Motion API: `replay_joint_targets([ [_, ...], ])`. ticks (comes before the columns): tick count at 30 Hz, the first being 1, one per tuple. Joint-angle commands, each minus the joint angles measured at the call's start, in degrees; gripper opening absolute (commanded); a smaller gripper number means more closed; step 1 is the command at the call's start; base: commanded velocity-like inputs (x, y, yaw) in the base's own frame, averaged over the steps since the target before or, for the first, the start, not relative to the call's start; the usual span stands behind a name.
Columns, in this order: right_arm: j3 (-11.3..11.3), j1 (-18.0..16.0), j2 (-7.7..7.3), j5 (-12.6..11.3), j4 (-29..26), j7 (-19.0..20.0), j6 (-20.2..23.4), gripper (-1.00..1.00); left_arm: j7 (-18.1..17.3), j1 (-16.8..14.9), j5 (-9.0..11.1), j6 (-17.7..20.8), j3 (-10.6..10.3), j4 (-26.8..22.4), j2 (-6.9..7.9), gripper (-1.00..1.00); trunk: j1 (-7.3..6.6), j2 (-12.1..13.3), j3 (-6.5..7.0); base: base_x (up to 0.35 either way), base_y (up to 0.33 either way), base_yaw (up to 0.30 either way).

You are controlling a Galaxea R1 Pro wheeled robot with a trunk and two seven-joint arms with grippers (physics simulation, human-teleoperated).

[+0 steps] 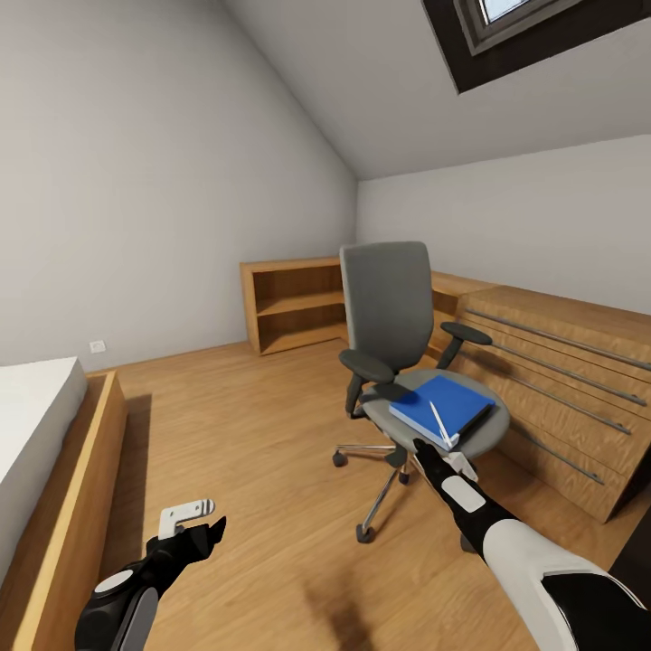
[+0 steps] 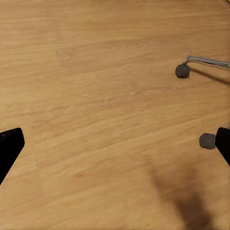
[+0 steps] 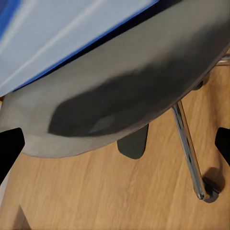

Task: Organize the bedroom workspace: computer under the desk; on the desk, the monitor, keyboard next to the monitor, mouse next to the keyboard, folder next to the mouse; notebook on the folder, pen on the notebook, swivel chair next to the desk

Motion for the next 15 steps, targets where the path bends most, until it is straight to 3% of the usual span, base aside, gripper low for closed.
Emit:
replay_joint_targets([
  [1,0.38,-0.04,-0.03,-0.59,0.07,0.17,-0.25,1.00,0.37,-0.03,0.61,0.30,0.05,-0.07,-0.03,1.00,-0.01,-0.03,-0.06,0.000,0.000,0.000],
  [15,0.40,-0.04,-0.03,-0.59,0.07,0.17,-0.25,1.00,0.37,-0.03,0.61,0.30,0.05,-0.07,-0.02,1.00,-0.01,-0.03,-0.06,0.000,0.000,0.000],
])
